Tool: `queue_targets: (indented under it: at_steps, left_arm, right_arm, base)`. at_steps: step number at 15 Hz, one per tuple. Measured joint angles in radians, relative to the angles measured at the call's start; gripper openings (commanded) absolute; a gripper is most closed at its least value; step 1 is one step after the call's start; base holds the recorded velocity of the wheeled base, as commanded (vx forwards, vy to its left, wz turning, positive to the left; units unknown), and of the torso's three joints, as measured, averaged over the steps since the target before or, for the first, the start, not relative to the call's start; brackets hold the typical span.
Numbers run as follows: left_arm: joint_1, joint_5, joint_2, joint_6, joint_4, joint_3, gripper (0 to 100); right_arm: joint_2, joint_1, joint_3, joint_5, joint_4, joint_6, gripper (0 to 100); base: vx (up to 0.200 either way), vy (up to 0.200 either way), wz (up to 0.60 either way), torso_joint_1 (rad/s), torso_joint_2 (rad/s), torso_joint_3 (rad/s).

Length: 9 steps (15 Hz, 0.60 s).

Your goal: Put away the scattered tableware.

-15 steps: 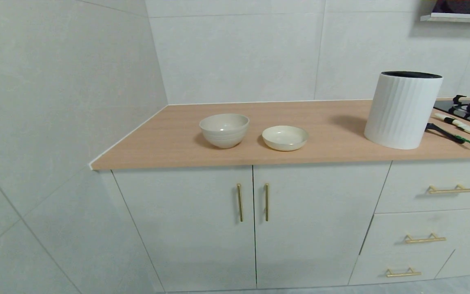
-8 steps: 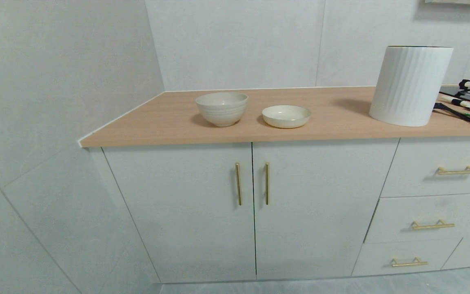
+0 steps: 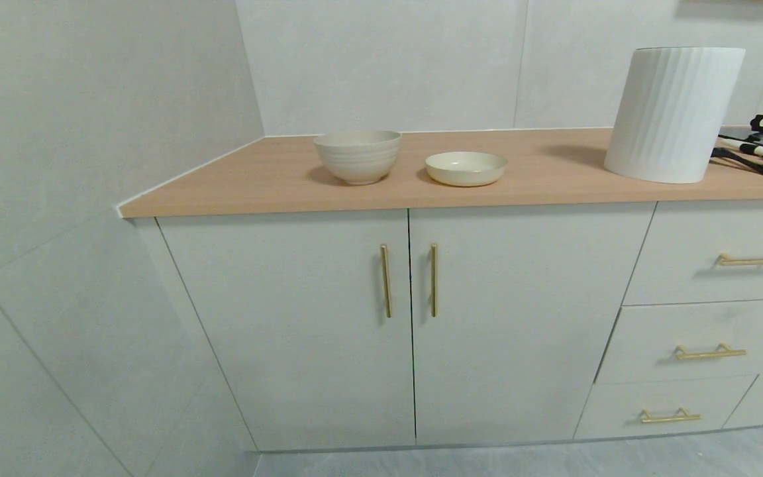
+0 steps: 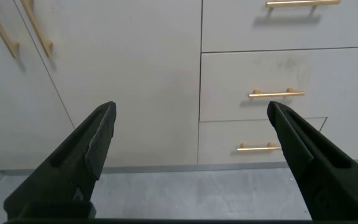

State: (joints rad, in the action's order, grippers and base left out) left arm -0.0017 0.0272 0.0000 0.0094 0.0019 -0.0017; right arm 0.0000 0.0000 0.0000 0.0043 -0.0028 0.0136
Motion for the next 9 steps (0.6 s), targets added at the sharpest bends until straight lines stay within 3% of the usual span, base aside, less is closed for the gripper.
queue_targets:
  at_steps: [3,4,9]
  left_arm:
    - [0.0,0.0,0.0,0.0,0.0,0.0,100]
    - [0.0,0.0,0.0,0.0,0.0,0.0,100]
    - [0.0,0.0,0.0,0.0,0.0,0.0,100]
  right_arm:
    - [0.0,0.0,0.0,0.0,0.0,0.0,100]
    - [0.0,0.0,0.0,0.0,0.0,-0.001,100]
    - [0.0,-0.001,0.0,0.0,0.0,-0.001,100]
  base:
    - [0.0,0.0,0.0,0.0,0.0,0.0]
    - [0.0,0.0,0.6,-0.002,0.01,0.002]
    - [0.0,0.0,0.0,0.0,0.0,0.0]
